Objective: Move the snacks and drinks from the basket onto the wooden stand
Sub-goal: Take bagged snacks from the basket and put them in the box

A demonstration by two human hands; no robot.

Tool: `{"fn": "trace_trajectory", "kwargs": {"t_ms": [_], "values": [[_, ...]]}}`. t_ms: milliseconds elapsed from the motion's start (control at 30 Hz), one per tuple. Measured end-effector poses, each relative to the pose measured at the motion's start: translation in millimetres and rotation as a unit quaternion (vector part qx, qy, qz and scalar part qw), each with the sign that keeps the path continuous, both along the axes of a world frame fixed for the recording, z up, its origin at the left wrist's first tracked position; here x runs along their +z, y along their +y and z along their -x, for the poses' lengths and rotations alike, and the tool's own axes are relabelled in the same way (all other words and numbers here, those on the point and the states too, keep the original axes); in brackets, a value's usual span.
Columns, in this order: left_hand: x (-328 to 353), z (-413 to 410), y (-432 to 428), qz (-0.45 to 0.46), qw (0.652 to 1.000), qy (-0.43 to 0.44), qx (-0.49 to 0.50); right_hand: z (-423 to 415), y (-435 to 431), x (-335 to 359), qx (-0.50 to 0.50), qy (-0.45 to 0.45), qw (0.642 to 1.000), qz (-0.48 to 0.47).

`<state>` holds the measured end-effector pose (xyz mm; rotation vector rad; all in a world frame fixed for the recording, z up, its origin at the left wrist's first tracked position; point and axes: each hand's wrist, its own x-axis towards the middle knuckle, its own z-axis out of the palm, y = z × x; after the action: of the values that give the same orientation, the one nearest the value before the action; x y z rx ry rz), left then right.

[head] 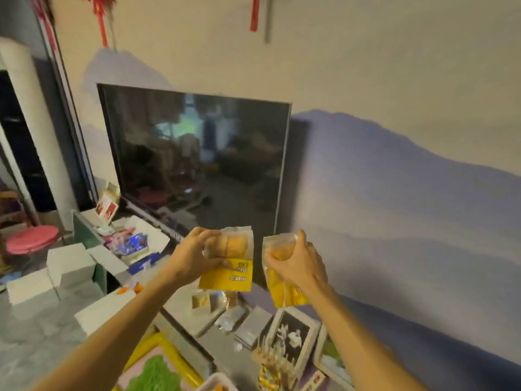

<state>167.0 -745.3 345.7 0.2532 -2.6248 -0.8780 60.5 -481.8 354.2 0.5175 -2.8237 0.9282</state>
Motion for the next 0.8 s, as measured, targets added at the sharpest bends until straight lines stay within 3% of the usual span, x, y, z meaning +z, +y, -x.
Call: {"fn": "trace_trajectory", "kwargs": {"t_ms": [233,533,800], "values": [[35,38,75,0.024,0.993,0.027,-0.111,-31,98,35,-0.128,0.026,0.991,0.002],[14,68,264,0.008,0.955,0.027,-0.294,-83,293,30,-0.301,0.017,0.953,-0.008],[-6,76,435,-0.002,0.929,0.015,-0.369,-123,457,13,-0.397,0.012,0.918,-0.004]]}}
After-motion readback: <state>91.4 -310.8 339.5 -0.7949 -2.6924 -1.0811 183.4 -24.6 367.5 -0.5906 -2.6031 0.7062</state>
